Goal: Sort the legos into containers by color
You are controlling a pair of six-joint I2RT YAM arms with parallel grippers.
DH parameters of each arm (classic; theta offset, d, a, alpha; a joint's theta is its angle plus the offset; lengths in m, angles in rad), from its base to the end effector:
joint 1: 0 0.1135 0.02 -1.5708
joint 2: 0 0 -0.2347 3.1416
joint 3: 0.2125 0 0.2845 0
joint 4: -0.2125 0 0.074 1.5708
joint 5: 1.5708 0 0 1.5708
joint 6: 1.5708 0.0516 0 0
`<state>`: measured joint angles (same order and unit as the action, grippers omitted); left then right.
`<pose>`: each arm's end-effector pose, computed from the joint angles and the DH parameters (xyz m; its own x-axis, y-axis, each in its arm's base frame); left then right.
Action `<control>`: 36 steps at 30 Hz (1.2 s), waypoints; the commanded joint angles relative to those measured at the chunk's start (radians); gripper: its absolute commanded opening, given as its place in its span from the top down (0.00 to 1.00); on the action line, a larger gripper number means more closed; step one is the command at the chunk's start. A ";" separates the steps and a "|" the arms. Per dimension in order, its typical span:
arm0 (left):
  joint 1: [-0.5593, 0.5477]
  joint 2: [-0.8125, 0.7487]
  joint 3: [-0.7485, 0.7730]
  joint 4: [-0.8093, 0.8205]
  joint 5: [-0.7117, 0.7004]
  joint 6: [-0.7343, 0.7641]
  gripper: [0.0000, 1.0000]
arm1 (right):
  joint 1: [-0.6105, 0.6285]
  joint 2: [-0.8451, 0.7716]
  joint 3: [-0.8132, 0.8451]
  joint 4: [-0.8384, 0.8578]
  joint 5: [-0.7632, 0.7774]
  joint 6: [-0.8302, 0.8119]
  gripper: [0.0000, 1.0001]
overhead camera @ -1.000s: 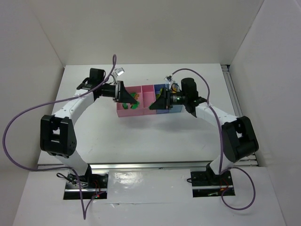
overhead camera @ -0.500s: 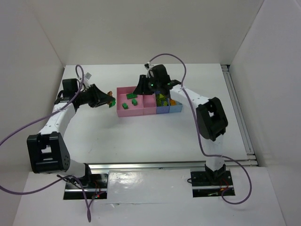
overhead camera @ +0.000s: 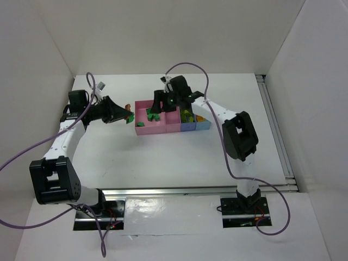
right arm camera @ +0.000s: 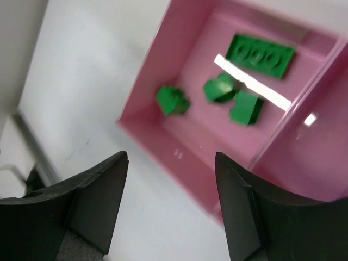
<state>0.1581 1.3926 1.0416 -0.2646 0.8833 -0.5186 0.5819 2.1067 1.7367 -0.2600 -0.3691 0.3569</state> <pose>0.3493 0.0153 0.2436 -0.7546 -0.4388 -0.4879 0.1718 0.5855 -0.7923 0.4238 0.3011 0.1987 -0.7253 -0.0871 -0.6829 -0.5365 0.6931 0.4815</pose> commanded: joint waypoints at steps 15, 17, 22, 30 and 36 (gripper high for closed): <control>-0.173 0.071 0.064 0.266 0.397 0.006 1.00 | -0.005 -0.310 -0.316 0.255 -0.781 -0.055 0.13; -0.183 0.082 0.073 0.266 0.408 0.006 1.00 | 0.004 -0.292 -0.305 0.255 -0.781 -0.055 0.13; -0.201 0.091 0.074 0.255 0.408 0.028 1.00 | 0.013 -0.283 -0.286 0.320 -0.792 -0.019 0.15; -0.210 0.091 0.064 0.303 0.421 -0.004 1.00 | 0.022 -0.261 -0.250 0.393 -0.783 0.045 0.32; -0.219 0.091 0.064 0.292 0.430 0.005 1.00 | 0.022 -0.252 -0.250 0.481 -0.784 0.120 0.57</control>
<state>-0.0486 1.4780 1.0740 -0.0139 1.2743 -0.5289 0.5934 1.8549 1.4418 0.1131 -1.1416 0.4316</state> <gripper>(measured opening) 0.323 0.465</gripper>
